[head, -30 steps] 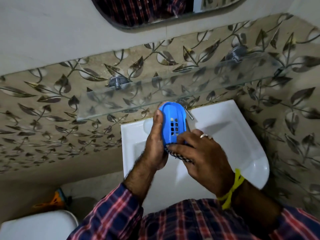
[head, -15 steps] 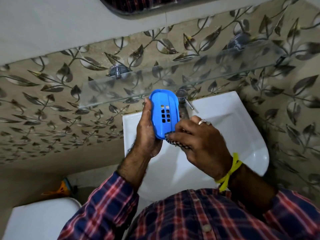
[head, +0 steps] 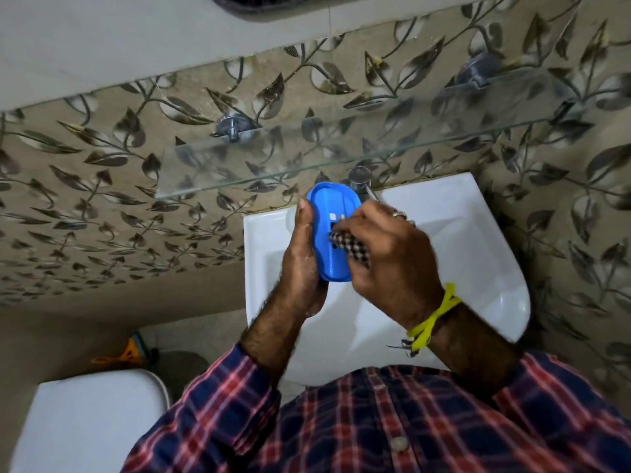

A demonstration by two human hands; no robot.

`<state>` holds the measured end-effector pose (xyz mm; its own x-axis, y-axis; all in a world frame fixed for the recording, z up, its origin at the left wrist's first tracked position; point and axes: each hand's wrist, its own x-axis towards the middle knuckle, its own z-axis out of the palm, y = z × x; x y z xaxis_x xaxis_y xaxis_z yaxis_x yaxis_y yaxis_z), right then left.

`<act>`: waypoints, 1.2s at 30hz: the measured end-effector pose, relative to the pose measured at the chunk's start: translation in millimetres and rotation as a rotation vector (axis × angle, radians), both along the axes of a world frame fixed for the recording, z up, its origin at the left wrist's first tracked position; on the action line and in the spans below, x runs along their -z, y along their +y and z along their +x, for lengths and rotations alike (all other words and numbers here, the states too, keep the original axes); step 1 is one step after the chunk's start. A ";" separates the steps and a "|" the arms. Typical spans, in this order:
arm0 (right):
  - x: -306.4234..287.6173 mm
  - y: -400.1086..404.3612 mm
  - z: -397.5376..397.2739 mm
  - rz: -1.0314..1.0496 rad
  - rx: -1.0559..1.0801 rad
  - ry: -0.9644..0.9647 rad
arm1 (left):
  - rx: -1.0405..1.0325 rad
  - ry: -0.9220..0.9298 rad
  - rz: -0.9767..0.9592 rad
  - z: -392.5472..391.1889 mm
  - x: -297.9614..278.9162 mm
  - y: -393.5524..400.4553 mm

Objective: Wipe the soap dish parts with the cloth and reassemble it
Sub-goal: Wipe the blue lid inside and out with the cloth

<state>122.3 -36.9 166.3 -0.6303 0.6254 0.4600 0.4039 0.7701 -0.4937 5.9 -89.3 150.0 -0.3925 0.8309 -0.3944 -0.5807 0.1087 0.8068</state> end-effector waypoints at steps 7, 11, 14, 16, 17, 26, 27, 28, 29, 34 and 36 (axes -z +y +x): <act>6.6 12.6 -4.9 -0.068 0.169 0.100 | 0.056 0.048 0.020 12.8 7.2 -5.9; 9.2 3.3 -2.0 0.016 0.058 0.047 | 0.038 0.069 0.049 11.7 5.5 -7.6; 6.1 17.5 -4.4 -0.029 0.184 0.055 | 0.060 0.099 0.049 15.1 8.5 -7.7; 4.4 22.4 -8.3 -0.037 0.186 0.069 | 0.061 0.077 0.054 16.6 9.4 -7.8; 5.1 19.3 -7.8 -0.005 0.138 0.053 | 0.062 0.066 0.060 14.8 9.1 -8.1; 5.5 25.6 -17.8 0.006 0.146 0.036 | 0.100 0.053 0.115 10.1 14.1 -12.6; 7.3 23.0 -15.0 0.041 0.121 0.018 | 0.104 0.053 0.137 8.3 15.1 -12.9; 9.6 22.3 -11.1 0.075 0.121 -0.008 | 0.105 0.064 0.152 7.3 14.6 -12.9; 10.9 25.0 -8.8 0.085 0.148 -0.025 | 0.101 0.082 0.157 6.2 14.3 -12.4; 9.1 28.5 -17.8 0.104 0.091 -0.004 | 0.108 0.086 0.130 0.2 14.1 -7.8; 10.5 19.0 -12.0 0.142 0.018 -0.033 | 0.115 0.089 0.134 -2.1 17.0 -10.8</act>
